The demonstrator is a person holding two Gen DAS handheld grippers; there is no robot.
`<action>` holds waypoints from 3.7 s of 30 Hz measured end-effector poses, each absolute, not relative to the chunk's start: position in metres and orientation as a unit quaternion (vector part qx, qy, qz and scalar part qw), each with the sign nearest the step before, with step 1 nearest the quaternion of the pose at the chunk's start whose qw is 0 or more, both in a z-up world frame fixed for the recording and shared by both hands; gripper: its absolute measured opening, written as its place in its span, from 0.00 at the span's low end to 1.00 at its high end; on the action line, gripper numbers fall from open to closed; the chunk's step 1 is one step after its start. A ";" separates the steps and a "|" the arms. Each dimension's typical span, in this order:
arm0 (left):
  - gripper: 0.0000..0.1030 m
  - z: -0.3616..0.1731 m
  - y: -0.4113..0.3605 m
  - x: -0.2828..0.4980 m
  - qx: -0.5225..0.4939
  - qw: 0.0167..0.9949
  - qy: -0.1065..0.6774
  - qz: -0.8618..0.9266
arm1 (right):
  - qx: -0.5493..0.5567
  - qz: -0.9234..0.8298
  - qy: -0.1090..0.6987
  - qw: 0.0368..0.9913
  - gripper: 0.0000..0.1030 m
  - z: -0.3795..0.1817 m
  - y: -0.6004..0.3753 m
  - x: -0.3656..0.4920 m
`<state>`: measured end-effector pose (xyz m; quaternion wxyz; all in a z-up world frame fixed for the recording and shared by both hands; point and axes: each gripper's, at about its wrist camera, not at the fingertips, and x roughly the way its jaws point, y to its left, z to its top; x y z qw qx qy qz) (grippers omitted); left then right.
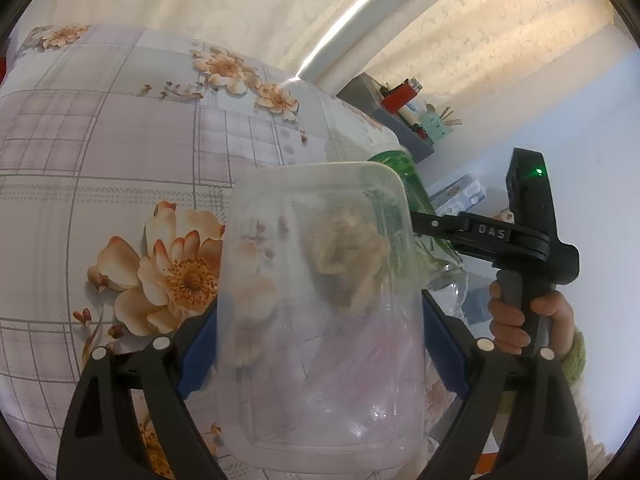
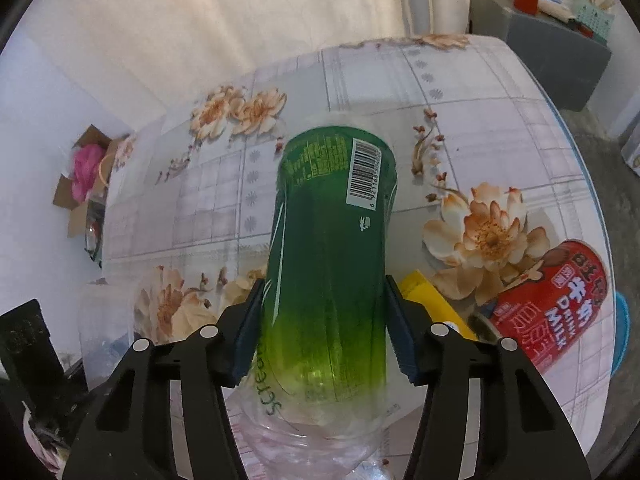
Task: Collect trash
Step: 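Grasp the green bottle with the right gripper and lift it while the left holds the container, then carry the container and bottle over the blue wastebasket and open both grippers, then move both grippers back toward the table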
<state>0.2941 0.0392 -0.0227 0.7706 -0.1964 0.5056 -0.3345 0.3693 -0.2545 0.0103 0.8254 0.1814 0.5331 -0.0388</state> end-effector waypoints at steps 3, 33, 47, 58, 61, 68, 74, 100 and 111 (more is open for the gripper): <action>0.85 -0.021 0.041 0.293 -0.198 0.773 0.502 -0.332 | 0.184 -0.037 0.517 0.835 0.51 0.022 -0.257 0.360; 0.85 0.098 -0.029 0.220 -0.156 0.784 0.414 -0.434 | 0.245 -0.071 0.359 0.898 0.50 0.121 -0.322 0.161; 0.85 0.103 -0.244 0.184 -0.071 0.717 0.443 -0.534 | 0.306 -0.221 0.333 0.864 0.50 0.094 -0.438 0.032; 0.85 0.036 -0.460 0.180 0.035 0.687 0.497 -0.529 | 0.386 -0.292 0.337 0.807 0.50 0.015 -0.557 -0.006; 0.85 0.004 -0.512 0.185 0.058 0.677 0.519 -0.518 | 0.418 -0.303 0.343 0.785 0.50 -0.019 -0.594 -0.015; 0.85 -0.088 -0.626 0.179 0.115 0.641 0.593 -0.473 | 0.474 -0.327 0.368 0.730 0.50 -0.104 -0.675 -0.016; 0.87 -0.159 -0.689 0.177 0.135 0.603 0.654 -0.436 | 0.498 -0.336 0.386 0.701 0.53 -0.156 -0.711 -0.001; 0.90 -0.153 -0.701 0.157 0.157 0.589 0.661 -0.439 | 0.501 -0.366 0.365 0.694 0.63 -0.178 -0.714 -0.048; 0.90 -0.075 -0.646 0.173 0.122 0.599 0.632 -0.476 | 0.488 -0.359 0.357 0.711 0.63 -0.155 -0.688 -0.053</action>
